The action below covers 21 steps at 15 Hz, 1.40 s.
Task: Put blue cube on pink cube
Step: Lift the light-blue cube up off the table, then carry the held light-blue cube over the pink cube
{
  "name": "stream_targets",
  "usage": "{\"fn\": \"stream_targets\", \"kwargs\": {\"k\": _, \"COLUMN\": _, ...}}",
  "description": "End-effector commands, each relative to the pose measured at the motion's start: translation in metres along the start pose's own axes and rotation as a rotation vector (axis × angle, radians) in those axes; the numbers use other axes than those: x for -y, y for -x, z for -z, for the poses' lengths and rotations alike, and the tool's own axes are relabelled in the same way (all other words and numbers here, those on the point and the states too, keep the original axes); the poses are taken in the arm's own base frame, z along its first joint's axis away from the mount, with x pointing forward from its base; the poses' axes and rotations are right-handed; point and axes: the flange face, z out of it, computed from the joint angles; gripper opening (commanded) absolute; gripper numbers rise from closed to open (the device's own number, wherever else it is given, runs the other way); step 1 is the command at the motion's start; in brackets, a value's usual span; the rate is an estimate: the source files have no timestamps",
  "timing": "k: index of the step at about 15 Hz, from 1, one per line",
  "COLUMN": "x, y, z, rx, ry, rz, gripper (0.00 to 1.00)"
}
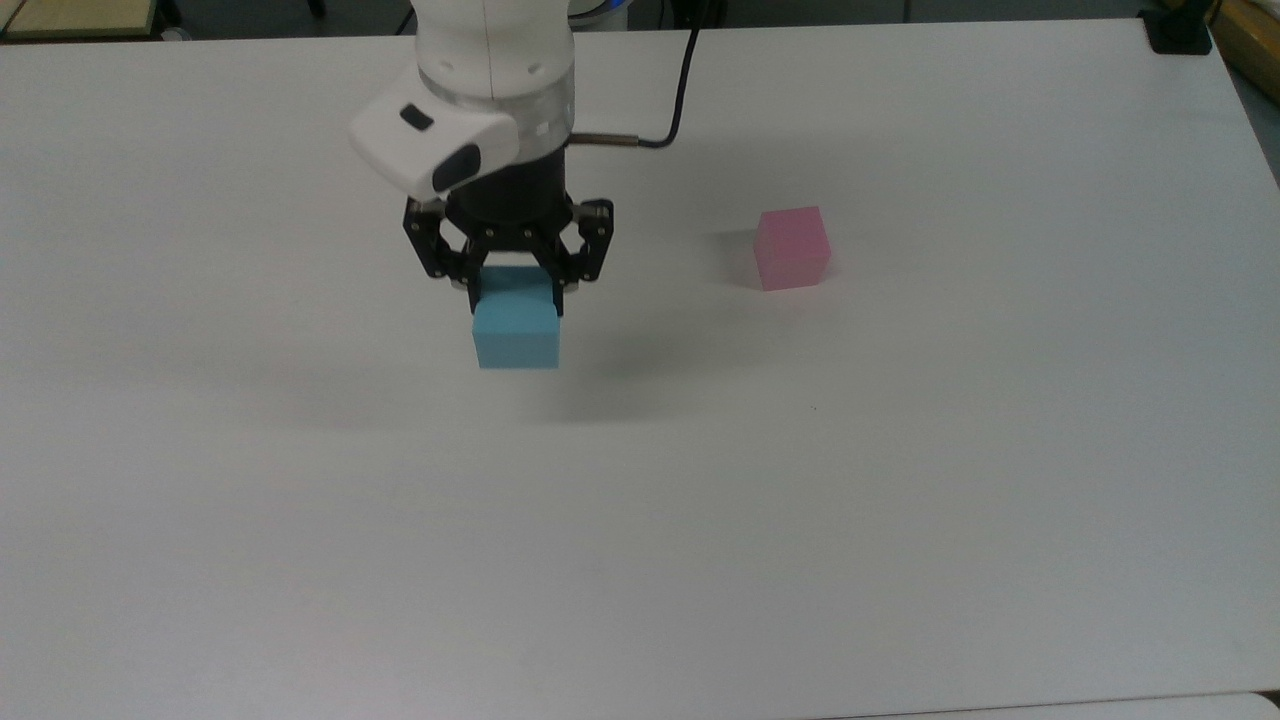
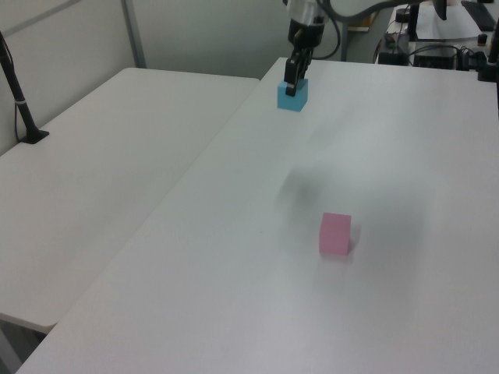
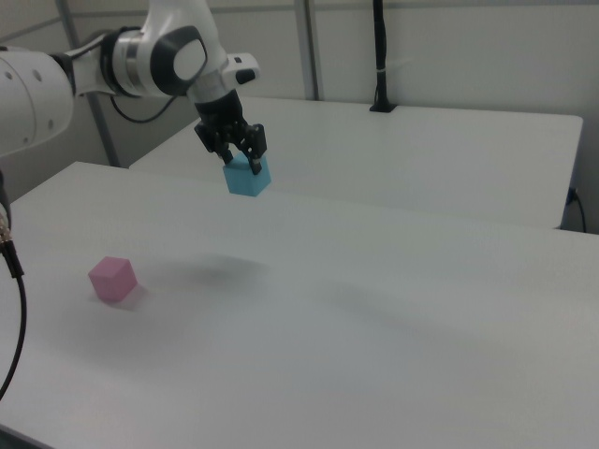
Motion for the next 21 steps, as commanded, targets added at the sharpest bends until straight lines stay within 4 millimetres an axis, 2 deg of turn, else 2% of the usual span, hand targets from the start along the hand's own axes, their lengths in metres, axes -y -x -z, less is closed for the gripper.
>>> {"fn": "stream_targets", "kwargs": {"k": 1, "x": -0.013, "y": 0.010, "z": 0.025, "rx": 0.030, "ry": 0.007, "rz": -0.035, "gripper": 0.32}}
{"fn": "stream_targets", "kwargs": {"k": 7, "x": -0.015, "y": 0.011, "z": 0.028, "rx": 0.033, "ry": 0.006, "rz": -0.044, "gripper": 0.32}}
{"fn": "stream_targets", "kwargs": {"k": 12, "x": -0.003, "y": 0.013, "z": 0.044, "rx": 0.016, "ry": -0.033, "rz": -0.059, "gripper": 0.32}}
{"fn": "stream_targets", "kwargs": {"k": 13, "x": 0.004, "y": 0.014, "z": 0.046, "rx": 0.014, "ry": -0.037, "rz": -0.077, "gripper": 0.32}}
{"fn": "stream_targets", "kwargs": {"k": 16, "x": 0.055, "y": 0.021, "z": 0.065, "rx": -0.003, "ry": -0.073, "rz": -0.050, "gripper": 0.32}}
{"fn": "stream_targets", "kwargs": {"k": 19, "x": 0.099, "y": 0.037, "z": 0.084, "rx": -0.008, "ry": -0.099, "rz": -0.045, "gripper": 0.32}}
{"fn": "stream_targets", "kwargs": {"k": 21, "x": 0.128, "y": 0.052, "z": 0.090, "rx": 0.002, "ry": -0.103, "rz": -0.017, "gripper": 0.32}}
